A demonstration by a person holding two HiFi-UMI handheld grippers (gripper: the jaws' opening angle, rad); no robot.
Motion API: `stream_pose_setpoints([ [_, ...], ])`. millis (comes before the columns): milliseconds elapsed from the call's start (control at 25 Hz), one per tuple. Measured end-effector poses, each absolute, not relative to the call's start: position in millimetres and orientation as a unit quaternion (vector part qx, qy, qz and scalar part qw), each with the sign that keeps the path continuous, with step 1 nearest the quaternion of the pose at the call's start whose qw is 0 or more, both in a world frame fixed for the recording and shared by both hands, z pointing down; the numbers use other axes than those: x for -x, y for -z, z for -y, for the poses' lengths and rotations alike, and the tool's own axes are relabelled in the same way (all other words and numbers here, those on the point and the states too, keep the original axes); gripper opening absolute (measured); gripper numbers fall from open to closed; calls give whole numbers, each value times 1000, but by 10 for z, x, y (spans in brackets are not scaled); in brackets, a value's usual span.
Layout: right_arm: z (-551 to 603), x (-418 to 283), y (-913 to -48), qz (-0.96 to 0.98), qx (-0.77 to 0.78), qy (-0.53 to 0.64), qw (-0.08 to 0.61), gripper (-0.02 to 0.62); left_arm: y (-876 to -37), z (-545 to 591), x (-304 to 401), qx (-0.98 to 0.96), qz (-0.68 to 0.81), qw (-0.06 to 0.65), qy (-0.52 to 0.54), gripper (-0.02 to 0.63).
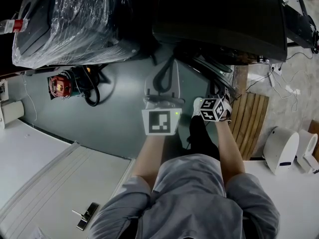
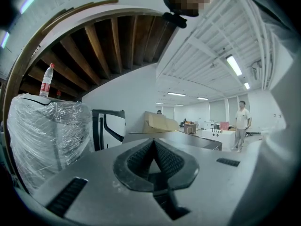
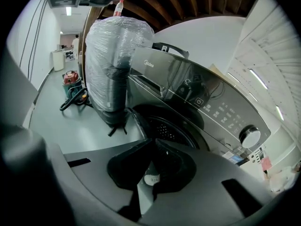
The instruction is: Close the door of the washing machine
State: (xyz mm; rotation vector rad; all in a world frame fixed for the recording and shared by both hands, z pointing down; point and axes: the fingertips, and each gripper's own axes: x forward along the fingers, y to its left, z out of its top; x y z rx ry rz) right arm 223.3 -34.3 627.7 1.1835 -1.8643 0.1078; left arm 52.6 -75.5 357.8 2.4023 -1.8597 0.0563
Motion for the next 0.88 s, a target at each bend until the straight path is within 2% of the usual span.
stream_pose_setpoints([
  [480,670,-2382,-6247,749,-499,-37,434,14,-3654,801,-619,-790,610,59,-23,-2],
  [880,953,-2538,-6225,716,-600,-105,341,11,-3742,822,-695,-793,604,66,-31,-2],
])
